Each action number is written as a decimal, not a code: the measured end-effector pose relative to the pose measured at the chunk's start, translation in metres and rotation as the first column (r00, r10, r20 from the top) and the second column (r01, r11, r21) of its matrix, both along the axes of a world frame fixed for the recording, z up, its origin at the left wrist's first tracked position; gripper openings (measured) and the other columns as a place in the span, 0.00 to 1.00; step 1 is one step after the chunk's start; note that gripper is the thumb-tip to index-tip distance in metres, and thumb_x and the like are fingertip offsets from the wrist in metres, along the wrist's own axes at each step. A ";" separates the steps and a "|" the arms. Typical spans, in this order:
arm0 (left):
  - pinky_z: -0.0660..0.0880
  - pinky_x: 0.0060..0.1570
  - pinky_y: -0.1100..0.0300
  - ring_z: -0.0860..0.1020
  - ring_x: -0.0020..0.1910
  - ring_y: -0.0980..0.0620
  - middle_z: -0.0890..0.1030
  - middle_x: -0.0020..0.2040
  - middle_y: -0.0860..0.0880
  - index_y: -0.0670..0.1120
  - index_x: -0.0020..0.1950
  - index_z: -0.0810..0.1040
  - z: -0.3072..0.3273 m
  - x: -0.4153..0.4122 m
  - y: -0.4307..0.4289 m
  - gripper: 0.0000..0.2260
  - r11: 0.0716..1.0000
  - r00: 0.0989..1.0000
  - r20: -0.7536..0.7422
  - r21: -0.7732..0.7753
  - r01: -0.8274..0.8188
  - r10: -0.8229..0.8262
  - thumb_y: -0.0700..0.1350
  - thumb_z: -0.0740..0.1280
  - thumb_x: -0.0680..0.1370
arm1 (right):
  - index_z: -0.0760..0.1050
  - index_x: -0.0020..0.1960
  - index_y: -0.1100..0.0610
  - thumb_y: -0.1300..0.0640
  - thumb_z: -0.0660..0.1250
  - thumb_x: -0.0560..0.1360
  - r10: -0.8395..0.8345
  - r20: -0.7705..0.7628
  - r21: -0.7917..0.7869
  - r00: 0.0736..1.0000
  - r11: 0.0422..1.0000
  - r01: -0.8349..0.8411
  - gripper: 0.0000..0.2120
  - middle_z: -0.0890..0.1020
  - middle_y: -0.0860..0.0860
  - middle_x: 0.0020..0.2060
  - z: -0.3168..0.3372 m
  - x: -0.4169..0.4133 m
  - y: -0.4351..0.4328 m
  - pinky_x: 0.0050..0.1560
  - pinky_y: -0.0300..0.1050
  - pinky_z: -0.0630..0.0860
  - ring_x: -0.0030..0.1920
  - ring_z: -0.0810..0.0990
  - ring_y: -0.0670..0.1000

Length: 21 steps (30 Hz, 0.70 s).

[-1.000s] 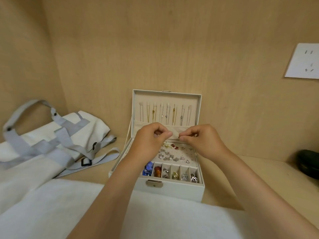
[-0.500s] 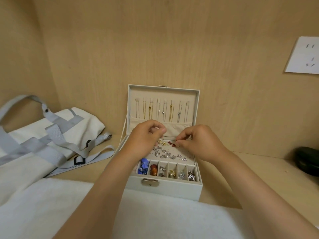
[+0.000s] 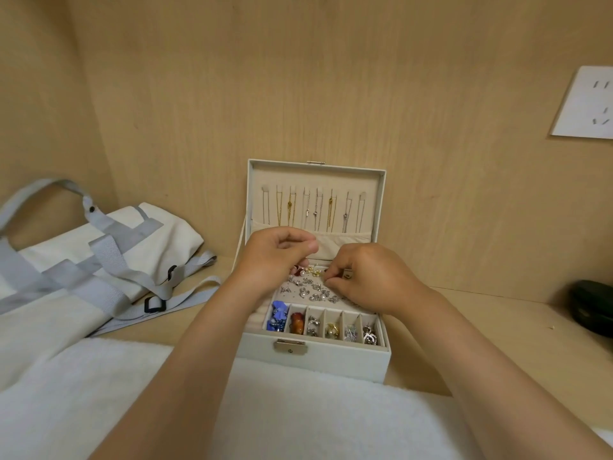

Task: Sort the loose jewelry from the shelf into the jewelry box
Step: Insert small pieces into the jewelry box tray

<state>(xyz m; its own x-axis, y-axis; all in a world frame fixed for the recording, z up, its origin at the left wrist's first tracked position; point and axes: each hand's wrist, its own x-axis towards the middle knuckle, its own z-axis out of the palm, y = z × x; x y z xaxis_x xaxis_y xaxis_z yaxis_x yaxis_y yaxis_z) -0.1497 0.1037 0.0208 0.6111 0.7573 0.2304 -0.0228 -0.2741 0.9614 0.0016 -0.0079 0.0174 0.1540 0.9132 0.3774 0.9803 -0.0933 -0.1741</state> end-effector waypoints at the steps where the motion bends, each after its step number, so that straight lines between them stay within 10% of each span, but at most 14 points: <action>1: 0.76 0.35 0.65 0.82 0.39 0.56 0.86 0.44 0.51 0.48 0.51 0.84 0.001 0.000 0.000 0.05 1.000 1.000 0.008 -0.003 0.003 -0.003 0.42 0.72 0.76 | 0.85 0.47 0.45 0.50 0.71 0.75 0.008 -0.025 -0.029 1.000 1.000 -0.008 0.04 0.82 0.40 0.44 0.001 0.001 0.000 0.48 0.48 0.79 0.46 0.80 0.42; 9: 0.72 0.39 0.62 0.81 0.39 0.54 0.87 0.46 0.53 0.50 0.54 0.82 0.006 0.001 -0.011 0.06 0.998 0.999 0.030 -0.051 0.031 -0.029 0.46 0.72 0.77 | 0.81 0.50 0.47 0.58 0.74 0.74 0.180 -0.491 0.260 0.852 0.964 -0.054 0.08 0.82 0.44 0.43 0.010 0.003 -0.001 0.35 0.35 0.70 0.27 0.73 0.40; 21: 0.72 0.33 0.63 0.85 0.40 0.50 0.87 0.43 0.52 0.49 0.51 0.83 0.012 0.004 -0.026 0.08 0.997 0.998 -0.027 -0.032 0.063 -0.064 0.52 0.69 0.79 | 0.84 0.46 0.50 0.58 0.79 0.69 0.303 -0.500 0.453 0.811 0.890 -0.053 0.08 0.85 0.46 0.42 0.014 0.001 -0.003 0.33 0.38 0.72 0.29 0.72 0.44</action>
<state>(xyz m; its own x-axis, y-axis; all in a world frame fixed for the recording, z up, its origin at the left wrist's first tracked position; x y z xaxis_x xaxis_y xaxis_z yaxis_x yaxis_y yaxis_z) -0.1460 0.0774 0.0324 0.6640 0.7232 0.1897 -0.0125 -0.2430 0.9700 0.0024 -0.0108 0.0318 0.2965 0.7306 0.6151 0.6986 0.2733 -0.6613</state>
